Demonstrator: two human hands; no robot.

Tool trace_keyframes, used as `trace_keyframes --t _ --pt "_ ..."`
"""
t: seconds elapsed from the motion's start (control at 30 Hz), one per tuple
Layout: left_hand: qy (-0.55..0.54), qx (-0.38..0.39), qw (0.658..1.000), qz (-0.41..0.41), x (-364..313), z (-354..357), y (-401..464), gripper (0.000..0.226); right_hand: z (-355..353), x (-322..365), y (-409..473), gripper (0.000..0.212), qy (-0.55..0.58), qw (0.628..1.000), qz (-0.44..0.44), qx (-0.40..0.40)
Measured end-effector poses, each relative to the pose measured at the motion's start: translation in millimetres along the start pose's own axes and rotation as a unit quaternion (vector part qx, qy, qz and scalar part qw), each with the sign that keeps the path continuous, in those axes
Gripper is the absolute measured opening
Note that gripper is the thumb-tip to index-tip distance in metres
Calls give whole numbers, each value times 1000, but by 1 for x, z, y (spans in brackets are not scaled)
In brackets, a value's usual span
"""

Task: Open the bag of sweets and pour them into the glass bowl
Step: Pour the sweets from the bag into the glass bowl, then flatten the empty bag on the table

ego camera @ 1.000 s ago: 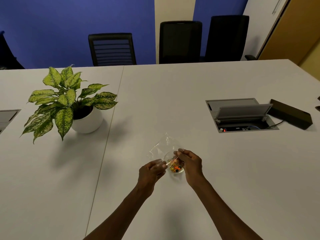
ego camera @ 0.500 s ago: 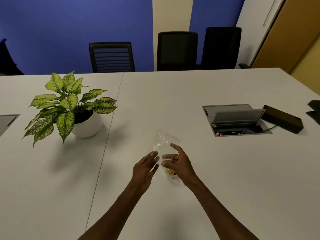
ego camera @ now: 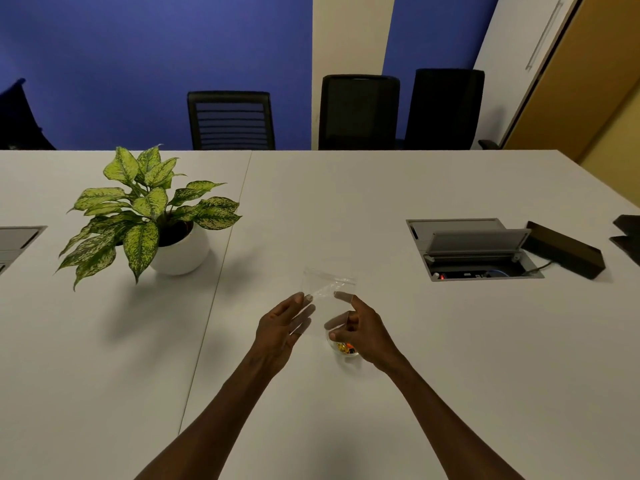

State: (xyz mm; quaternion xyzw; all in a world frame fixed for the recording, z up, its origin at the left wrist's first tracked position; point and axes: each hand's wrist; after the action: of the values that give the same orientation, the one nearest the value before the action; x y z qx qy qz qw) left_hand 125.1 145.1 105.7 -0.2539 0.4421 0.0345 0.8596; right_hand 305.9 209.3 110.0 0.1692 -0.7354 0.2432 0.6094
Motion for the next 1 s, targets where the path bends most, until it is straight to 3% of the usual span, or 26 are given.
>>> trace_keyframes --t 0.1,0.23,0.5,0.8,1.0 --pt "20 -19 1000 6 -3 -6 3 31 4 4 1 51 35 999 24 -19" --pt "24 -36 999 1 0 -15 4 23 10 10 5 14 92 988 52 -109" --pt "19 -78 997 0 2 -45 4 21 34 4 17 13 74 985 61 -141" --pt "83 -136 987 -5 -8 -111 0 16 95 -24 38 7 36 990 103 -87" --pt "96 -207 973 -46 3 -158 -3 8 140 -55 45 20 -7 984 160 -76"
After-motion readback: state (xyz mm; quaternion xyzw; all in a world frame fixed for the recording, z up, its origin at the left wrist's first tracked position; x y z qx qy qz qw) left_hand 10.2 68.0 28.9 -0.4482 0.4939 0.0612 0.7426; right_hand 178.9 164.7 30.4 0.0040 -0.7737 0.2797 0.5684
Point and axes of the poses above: each hand's wrist, its own y-axis towards the middle knuckle, its own z-axis out of the palm, x = y × z, and after that the axes turned 3 degrees about y, right-handed
